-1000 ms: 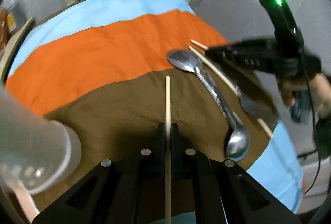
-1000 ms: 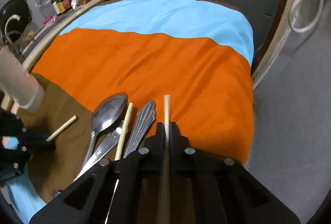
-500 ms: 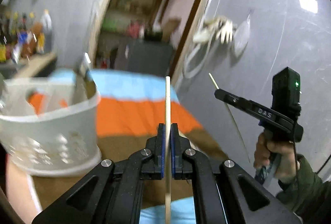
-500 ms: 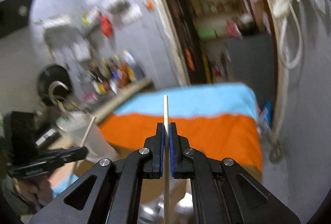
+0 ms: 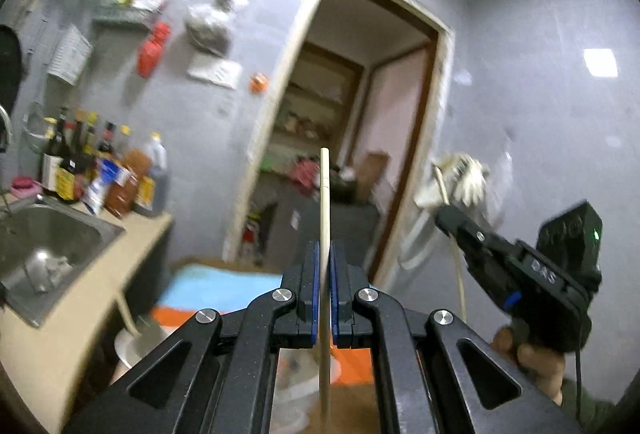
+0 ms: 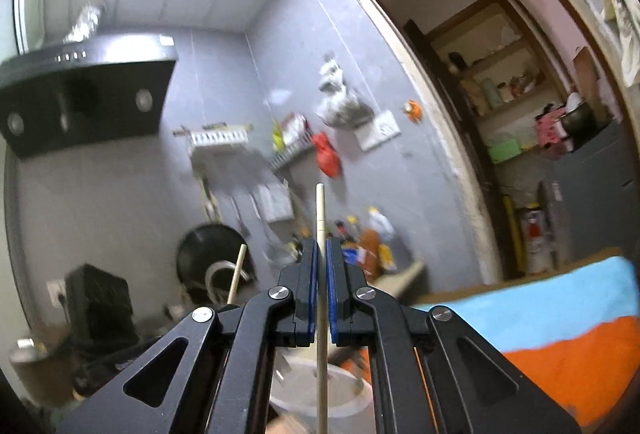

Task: Organize utensils
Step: 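Lift both chopsticks and carry them down into the white caddy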

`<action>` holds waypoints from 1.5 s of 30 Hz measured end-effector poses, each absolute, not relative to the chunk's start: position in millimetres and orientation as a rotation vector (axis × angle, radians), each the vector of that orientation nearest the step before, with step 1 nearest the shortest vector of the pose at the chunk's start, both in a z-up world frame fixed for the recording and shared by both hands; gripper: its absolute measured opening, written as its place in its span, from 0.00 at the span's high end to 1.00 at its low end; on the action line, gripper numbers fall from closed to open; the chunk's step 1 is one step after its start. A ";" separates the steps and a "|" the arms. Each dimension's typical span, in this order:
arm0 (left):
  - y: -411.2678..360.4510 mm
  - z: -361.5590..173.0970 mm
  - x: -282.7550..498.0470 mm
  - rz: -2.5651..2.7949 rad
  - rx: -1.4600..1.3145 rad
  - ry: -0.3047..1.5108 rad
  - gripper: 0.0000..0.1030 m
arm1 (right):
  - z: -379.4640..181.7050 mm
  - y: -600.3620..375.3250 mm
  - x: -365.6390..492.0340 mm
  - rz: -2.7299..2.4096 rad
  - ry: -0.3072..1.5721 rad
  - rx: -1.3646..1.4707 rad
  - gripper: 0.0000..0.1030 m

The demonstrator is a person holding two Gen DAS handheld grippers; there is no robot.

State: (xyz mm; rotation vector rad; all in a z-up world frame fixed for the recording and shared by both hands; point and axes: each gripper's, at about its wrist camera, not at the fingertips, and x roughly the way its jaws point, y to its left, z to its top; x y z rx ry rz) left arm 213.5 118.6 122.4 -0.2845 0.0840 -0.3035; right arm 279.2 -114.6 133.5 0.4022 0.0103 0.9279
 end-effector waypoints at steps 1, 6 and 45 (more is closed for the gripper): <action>130.9 125.3 217.5 -0.282 -0.298 0.069 0.98 | 134.8 -103.2 283.8 0.936 -0.005 0.411 0.97; 182.9 124.4 232.7 -0.208 -0.367 -0.014 0.98 | 129.7 -71.1 301.1 0.945 -0.051 0.436 0.97; 193.7 54.8 228.8 0.046 -0.323 -0.164 0.98 | 59.2 -30.7 297.9 0.620 -0.191 0.255 0.97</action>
